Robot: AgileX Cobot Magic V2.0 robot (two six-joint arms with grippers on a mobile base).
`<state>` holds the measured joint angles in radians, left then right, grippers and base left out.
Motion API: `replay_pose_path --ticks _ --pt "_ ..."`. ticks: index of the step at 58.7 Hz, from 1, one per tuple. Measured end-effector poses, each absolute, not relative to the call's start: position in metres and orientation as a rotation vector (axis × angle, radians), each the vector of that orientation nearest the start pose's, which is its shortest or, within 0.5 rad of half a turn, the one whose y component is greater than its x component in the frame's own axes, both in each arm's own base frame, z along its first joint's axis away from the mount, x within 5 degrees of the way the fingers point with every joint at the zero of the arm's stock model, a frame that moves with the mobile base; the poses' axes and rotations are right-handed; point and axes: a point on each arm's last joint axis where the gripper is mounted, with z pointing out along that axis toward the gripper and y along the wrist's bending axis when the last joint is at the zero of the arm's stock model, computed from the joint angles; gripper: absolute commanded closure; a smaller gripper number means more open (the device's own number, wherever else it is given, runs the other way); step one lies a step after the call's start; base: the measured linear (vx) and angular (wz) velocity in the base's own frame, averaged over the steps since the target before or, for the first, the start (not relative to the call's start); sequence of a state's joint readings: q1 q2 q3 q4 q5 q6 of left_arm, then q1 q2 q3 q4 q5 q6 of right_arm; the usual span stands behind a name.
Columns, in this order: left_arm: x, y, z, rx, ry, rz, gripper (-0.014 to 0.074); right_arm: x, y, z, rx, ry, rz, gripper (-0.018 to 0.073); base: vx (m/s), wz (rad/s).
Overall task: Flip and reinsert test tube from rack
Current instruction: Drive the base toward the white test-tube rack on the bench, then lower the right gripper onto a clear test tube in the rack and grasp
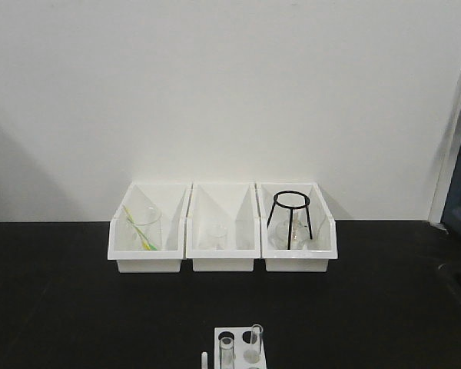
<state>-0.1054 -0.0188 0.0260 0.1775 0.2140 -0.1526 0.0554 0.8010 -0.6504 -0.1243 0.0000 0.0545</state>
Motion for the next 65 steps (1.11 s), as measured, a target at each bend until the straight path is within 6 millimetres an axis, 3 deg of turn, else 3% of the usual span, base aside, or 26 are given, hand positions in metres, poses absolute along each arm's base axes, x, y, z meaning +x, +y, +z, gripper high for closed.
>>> replay_pose_path --ticks 9,12,20,29,38,43,55,65 --pt "0.055 -0.002 0.186 0.08 1.7 -0.031 0.0602 0.173 0.01 0.354 -0.102 1.628 -0.011 0.0195 0.0 0.0" --pt "0.055 -0.002 0.186 0.08 1.7 -0.031 0.0602 0.173 0.01 0.354 -0.102 1.627 -0.011 0.0046 0.0 0.0" --pt "0.055 -0.002 0.186 0.08 1.7 -0.031 0.0602 0.173 0.01 0.354 -0.102 1.627 -0.011 -0.0071 0.0 0.0" --pt "0.055 -0.002 0.186 0.08 1.7 -0.031 0.0602 0.173 0.01 0.357 -0.091 1.597 0.004 -0.0068 0.0 0.0" --pt "0.055 -0.002 0.186 0.08 1.7 -0.031 0.0602 0.179 0.018 0.35 -0.108 1.542 0.066 -0.0004 0.0 0.0" --pt "0.055 -0.002 0.186 0.08 1.7 -0.031 0.0602 0.183 0.036 0.33 -0.194 1.554 0.138 0.0032 0.0 0.0" --pt "0.055 -0.002 0.186 0.08 1.7 -0.031 0.0602 0.189 0.099 0.266 -0.53 1.622 0.341 0.0083 0.0 0.0" --pt "0.055 -0.002 0.186 0.08 1.7 -0.031 0.0602 0.192 0.144 0.234 -0.732 1.588 0.479 0.0085 0.0 0.0"
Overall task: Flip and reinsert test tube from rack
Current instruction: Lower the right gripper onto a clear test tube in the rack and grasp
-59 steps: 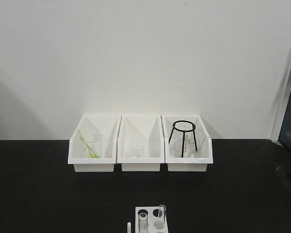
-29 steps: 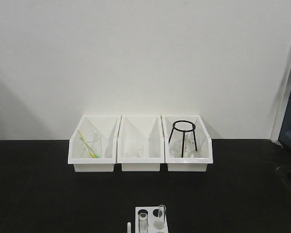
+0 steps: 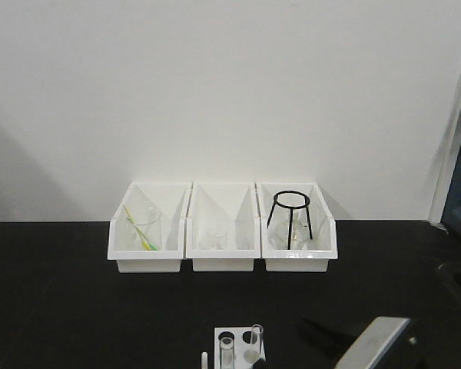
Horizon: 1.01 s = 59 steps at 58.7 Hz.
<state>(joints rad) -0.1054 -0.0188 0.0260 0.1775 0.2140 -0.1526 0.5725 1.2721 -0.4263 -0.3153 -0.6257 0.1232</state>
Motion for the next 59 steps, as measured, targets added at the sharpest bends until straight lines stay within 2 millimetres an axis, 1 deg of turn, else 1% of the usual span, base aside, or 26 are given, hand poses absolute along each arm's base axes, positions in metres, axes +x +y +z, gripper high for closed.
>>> replay_pose_path --ticks 3,11,16,30,35,38,42,46,50,55,56,59 --pt "0.055 -0.002 0.186 0.08 1.7 -0.031 0.0602 0.194 0.153 0.223 -0.761 1.584 0.513 0.0085 0.0 0.0" --pt "0.055 -0.002 0.186 0.08 1.7 -0.031 0.0602 0.204 0.165 0.202 -0.776 1.59 0.561 0.0085 0.0 0.0" --pt "0.055 -0.002 0.186 0.08 1.7 -0.031 0.0602 0.212 0.171 0.196 -0.776 1.594 0.571 0.0085 0.0 0.0" --pt "0.055 -0.002 0.186 0.08 1.7 -0.031 0.0602 0.239 0.192 0.188 -0.793 1.594 0.594 0.0085 0.0 0.0" --pt "0.055 -0.002 0.186 0.08 1.7 -0.031 0.0602 0.246 0.198 0.18 -0.804 1.608 0.597 0.01 0.0 0.0" --pt "0.055 -0.002 0.186 0.08 1.7 -0.031 0.0602 0.249 0.199 0.177 -0.809 1.616 0.597 0.0127 0.0 0.0" --pt "0.055 -0.002 0.186 0.08 1.7 -0.031 0.0602 0.25 0.201 0.173 -0.811 1.623 0.598 0.02 0.0 0.0" --pt "0.055 -0.002 0.186 0.08 1.7 -0.031 0.0602 0.25 0.201 0.173 -0.81 1.621 0.6 0.0295 0.0 0.0" --pt "0.055 -0.002 0.186 0.08 1.7 -0.031 0.0602 0.25 0.201 0.173 -0.807 1.613 0.604 0.0426 0.0 0.0" --pt "0.055 -0.002 0.186 0.08 1.7 -0.031 0.0602 0.25 0.201 0.174 -0.806 1.61 0.605 0.0561 0.0 0.0" --pt "0.055 -0.002 0.186 0.08 1.7 -0.031 0.0602 0.25 0.201 0.174 -0.806 1.61 0.605 0.0578 0.0 0.0" --pt "0.055 -0.002 0.186 0.08 1.7 -0.031 0.0602 0.25 0.201 0.174 -0.806 1.61 0.605 0.0575 0.0 0.0"
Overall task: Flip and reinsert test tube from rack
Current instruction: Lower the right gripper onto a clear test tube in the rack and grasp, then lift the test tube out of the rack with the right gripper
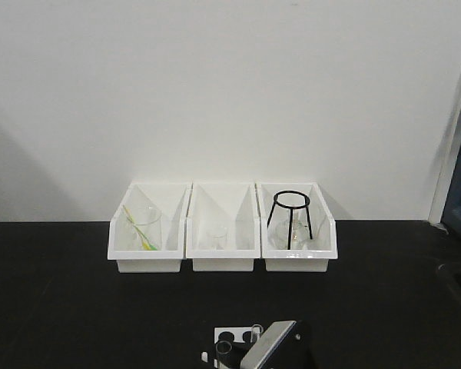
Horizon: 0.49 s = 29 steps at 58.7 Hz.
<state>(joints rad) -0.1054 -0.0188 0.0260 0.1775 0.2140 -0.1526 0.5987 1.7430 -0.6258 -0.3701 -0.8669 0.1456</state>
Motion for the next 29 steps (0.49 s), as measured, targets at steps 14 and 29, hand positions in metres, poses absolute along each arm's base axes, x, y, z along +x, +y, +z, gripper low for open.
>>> replay_pose_path --ticks 14,29 --pt "0.055 -0.002 0.186 0.08 1.7 -0.031 0.0602 0.249 0.2 0.182 -0.804 1.594 0.599 0.0574 0.0 0.0" --pt "0.055 -0.002 0.186 0.08 1.7 -0.031 0.0602 0.241 0.19 0.27 -0.757 1.417 0.536 0.0573 0.0 0.0"
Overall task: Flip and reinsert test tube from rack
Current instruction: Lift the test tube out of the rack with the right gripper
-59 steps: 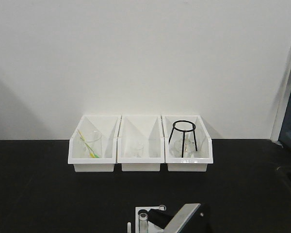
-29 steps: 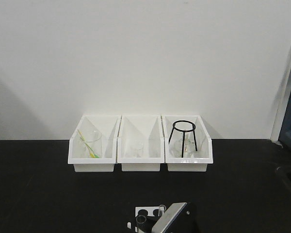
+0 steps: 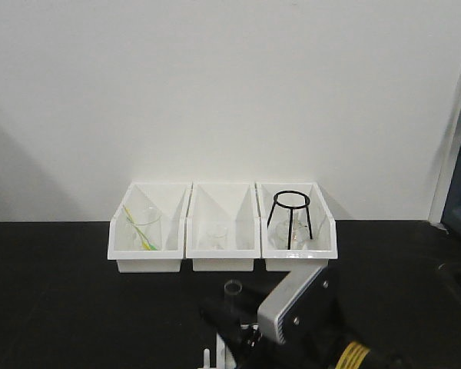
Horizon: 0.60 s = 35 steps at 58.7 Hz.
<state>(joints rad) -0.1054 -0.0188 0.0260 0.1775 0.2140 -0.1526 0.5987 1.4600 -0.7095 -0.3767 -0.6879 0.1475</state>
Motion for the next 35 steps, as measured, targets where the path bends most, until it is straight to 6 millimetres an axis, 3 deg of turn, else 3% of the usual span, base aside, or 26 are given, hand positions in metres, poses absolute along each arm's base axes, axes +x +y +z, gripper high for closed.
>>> replay_pose_path --ticks 9,15,20,29,35 --pt "0.055 -0.002 0.186 0.08 1.7 -0.031 0.0602 0.232 0.178 0.35 -0.7 1.289 0.46 0.0571 0.0 0.0" --pt "0.055 -0.002 0.186 0.08 1.7 -0.031 0.0602 0.227 0.171 0.38 -0.76 1.244 0.327 0.057 0.0 0.0" --pt "0.055 -0.002 0.186 0.08 1.7 -0.031 0.0602 0.226 0.169 0.386 -0.944 1.18 0.095 0.057 0.0 0.0" --pt "0.055 -0.002 0.186 0.08 1.7 -0.031 0.0602 0.231 0.162 0.371 -1.496 0.887 -0.589 0.057 0.0 0.0" --pt "0.055 -0.002 0.186 0.08 1.7 -0.031 0.0602 0.236 0.155 0.366 -1.658 0.799 -0.83 0.057 0.0 0.0"
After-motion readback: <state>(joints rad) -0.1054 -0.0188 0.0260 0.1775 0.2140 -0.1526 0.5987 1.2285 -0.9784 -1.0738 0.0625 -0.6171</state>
